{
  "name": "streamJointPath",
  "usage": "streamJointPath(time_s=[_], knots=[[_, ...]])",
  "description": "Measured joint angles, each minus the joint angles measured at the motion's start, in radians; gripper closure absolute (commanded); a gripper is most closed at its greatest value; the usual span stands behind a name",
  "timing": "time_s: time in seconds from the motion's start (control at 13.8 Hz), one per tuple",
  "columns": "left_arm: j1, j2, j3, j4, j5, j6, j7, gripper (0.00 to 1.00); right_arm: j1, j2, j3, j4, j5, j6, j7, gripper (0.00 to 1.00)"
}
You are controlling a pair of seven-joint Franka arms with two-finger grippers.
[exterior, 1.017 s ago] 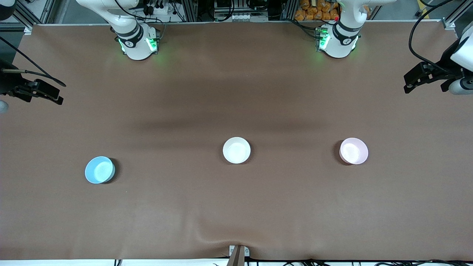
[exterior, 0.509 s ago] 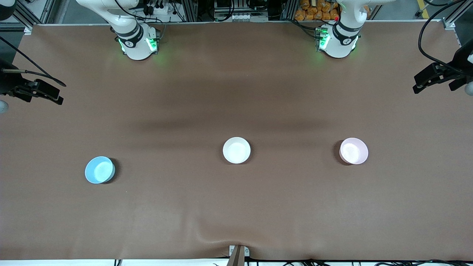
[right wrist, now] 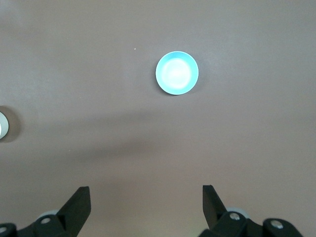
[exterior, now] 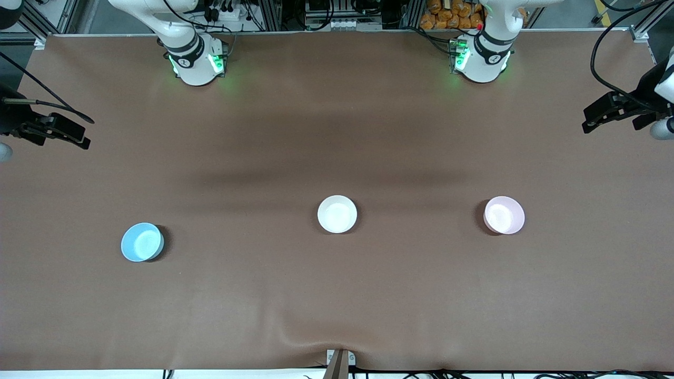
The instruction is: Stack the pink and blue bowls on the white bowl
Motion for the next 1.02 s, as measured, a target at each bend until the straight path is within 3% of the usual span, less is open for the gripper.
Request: streamJointPath(time_s=[0.44,1.02], knots=[[0.000,0.009,0.000,-0.081,0.000,0.044,0.000,0.00,0.000,0.000,0.000,0.000,0.000,0.000,0.000,0.00],[0.035,0.009,0.002,-0.274,-0.001,0.256,0.000,0.00,-0.002,0.002,-0.002,-0.005,0.000,-0.009,0.000,0.00]])
